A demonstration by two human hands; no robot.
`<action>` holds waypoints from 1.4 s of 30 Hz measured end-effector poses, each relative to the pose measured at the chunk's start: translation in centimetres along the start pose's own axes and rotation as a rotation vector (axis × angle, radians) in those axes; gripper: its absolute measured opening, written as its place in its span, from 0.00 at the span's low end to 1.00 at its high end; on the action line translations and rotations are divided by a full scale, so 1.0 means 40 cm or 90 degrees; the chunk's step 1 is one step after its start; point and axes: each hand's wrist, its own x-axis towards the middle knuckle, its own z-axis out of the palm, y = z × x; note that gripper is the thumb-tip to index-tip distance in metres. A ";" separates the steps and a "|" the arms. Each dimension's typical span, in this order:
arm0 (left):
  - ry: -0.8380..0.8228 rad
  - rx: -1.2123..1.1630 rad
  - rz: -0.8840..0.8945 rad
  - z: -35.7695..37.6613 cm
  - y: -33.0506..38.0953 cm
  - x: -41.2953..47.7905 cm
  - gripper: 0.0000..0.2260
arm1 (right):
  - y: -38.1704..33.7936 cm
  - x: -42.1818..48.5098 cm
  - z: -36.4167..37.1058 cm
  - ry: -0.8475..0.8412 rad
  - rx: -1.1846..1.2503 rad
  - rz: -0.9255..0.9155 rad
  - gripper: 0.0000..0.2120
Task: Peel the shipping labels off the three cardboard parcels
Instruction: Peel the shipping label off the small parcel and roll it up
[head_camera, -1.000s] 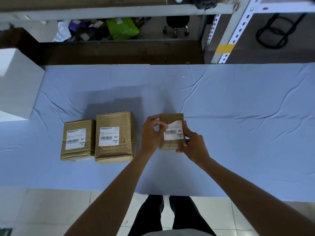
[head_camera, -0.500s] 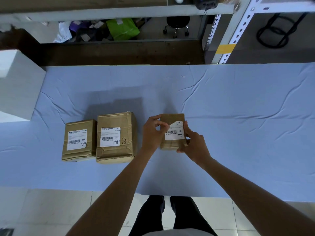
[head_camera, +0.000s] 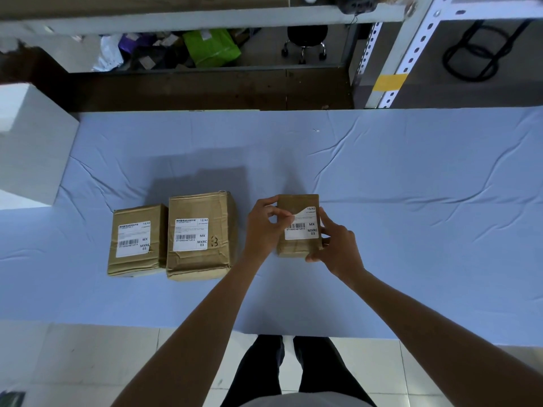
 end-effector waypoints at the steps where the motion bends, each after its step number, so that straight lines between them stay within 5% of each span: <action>1: -0.004 -0.001 -0.002 0.000 0.001 -0.001 0.04 | 0.001 0.000 0.000 0.001 0.013 0.002 0.53; 20: -0.011 0.023 -0.012 0.000 -0.005 0.005 0.06 | 0.043 -0.022 0.030 0.044 0.202 0.009 0.50; 42: -0.045 -0.019 -0.021 -0.001 0.001 0.003 0.04 | 0.056 -0.015 0.042 0.034 0.180 -0.033 0.50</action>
